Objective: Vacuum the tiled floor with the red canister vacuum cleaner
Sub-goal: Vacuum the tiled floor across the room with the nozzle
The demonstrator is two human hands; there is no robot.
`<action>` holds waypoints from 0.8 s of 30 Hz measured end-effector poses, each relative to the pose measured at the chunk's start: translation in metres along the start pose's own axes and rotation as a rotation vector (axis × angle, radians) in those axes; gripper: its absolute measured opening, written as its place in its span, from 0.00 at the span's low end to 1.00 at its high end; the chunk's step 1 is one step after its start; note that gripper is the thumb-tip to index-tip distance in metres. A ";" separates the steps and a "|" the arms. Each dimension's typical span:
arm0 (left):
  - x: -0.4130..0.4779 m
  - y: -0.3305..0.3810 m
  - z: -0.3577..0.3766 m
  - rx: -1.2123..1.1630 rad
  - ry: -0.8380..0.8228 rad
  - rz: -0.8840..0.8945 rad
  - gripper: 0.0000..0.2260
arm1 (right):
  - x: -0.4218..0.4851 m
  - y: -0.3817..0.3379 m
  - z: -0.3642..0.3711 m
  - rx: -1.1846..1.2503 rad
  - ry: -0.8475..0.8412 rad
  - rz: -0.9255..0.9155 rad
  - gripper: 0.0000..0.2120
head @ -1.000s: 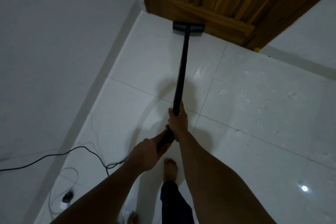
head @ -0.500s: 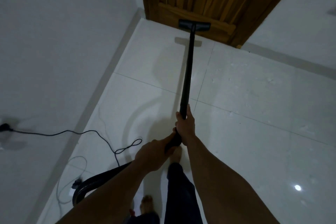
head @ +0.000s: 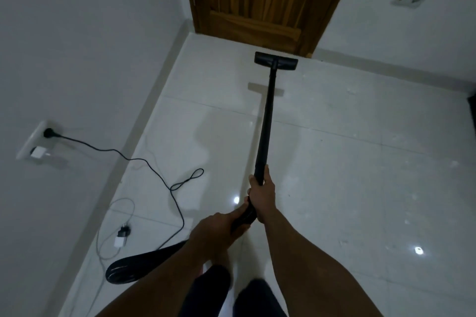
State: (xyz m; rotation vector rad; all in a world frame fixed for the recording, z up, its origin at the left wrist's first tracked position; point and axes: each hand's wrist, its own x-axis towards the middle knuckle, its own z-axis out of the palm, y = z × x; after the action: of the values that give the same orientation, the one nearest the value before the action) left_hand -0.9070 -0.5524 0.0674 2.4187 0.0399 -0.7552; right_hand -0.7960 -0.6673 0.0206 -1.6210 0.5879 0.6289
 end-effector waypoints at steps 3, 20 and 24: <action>-0.039 0.014 0.036 -0.031 0.026 -0.016 0.27 | -0.036 0.032 -0.022 -0.001 0.000 0.001 0.32; -0.275 0.055 0.273 -0.325 0.044 0.025 0.27 | -0.245 0.264 -0.132 -0.024 -0.056 0.050 0.34; -0.325 0.036 0.318 -0.341 -0.041 0.034 0.26 | -0.283 0.331 -0.134 -0.057 -0.049 0.055 0.33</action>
State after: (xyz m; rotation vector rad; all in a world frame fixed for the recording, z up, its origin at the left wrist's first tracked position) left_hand -1.3347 -0.7116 0.0483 2.0750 0.1024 -0.7177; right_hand -1.2181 -0.8363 -0.0046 -1.6419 0.5846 0.7297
